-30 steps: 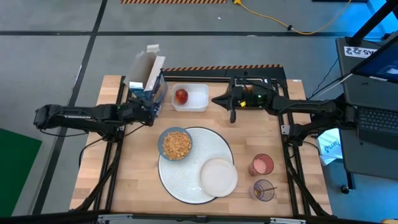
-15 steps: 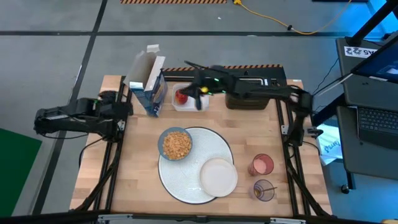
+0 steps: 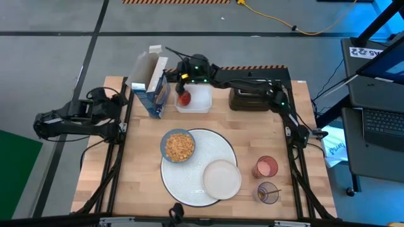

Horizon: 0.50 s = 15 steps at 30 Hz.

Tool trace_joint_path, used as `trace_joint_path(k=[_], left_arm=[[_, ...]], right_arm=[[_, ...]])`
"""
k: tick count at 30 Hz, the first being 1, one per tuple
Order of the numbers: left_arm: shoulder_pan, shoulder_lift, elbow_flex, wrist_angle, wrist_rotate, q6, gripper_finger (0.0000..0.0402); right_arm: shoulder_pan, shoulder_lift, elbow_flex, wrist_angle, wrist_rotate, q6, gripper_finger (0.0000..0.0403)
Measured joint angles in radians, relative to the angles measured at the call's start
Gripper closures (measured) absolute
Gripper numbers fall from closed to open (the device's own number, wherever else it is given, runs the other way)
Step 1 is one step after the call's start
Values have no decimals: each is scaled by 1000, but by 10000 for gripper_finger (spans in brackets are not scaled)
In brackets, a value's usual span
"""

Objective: Arrange a breakfast setting
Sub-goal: Pour the cereal from the cereal box into the blue bowl

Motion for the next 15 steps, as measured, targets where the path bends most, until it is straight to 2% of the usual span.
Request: trace_joint_path(k=[3,8,15], left_arm=[[0,10,0,35,-33,0,282],[0,9,0,105,-70,7,282],[0,9,0,264,-62,153,283]], right_arm=[[2,59,60,-13,31,0,398],[3,112,108,-9,144,2,400],[8,135,108,72,166,2,401]])
